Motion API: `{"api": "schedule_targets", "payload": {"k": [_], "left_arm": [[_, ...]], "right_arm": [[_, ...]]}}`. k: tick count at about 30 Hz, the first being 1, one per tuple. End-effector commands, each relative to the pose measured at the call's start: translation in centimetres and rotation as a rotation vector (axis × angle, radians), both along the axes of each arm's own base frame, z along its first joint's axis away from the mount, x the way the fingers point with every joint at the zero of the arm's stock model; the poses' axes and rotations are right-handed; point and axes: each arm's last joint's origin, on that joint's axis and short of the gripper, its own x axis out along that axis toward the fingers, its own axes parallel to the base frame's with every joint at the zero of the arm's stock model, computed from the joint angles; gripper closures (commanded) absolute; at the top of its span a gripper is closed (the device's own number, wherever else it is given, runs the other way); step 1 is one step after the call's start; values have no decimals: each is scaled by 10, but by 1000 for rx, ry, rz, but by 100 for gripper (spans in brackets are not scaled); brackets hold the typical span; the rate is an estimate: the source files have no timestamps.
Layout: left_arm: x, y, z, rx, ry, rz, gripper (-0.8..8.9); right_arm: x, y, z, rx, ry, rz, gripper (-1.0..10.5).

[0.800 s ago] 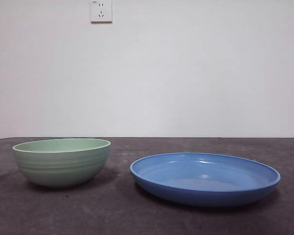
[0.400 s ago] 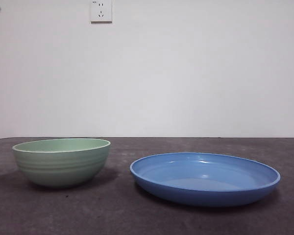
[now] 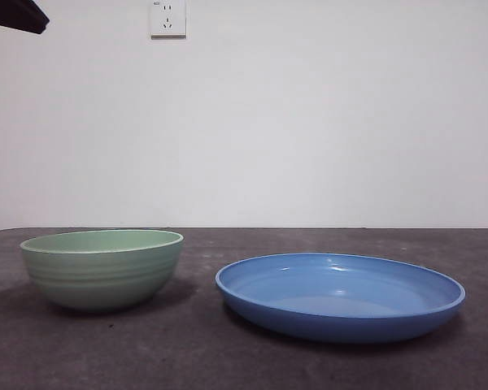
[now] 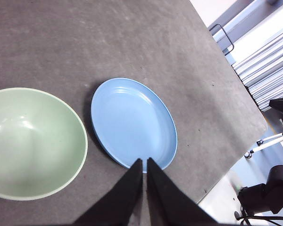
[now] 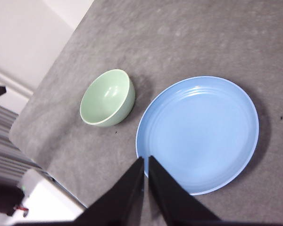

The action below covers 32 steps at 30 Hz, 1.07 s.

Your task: Place the green bowl on the blue plate

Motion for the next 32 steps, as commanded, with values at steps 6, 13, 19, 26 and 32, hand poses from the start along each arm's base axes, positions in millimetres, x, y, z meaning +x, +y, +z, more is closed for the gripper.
{"api": "schedule_targets", "payload": {"k": [6,13,19,26,32], "left_arm": [[1,-1,7,37,-81,-43,783],[1,-1,7,46,-109,-51,499],[1,-1,7,47,-110,-51,304],[2,-1,7,66,-119,-36,242],[6,2,4,150,-112,87,192]], "right_arm": [[0,1,6,-38,-73,44,934],[0,1,6,-37,-73,44,795],[0,1,6,-39,-78,41,364],[1,1,7,-41,-90,38,320],[1,1,8,-38,-103,37,320]]}}
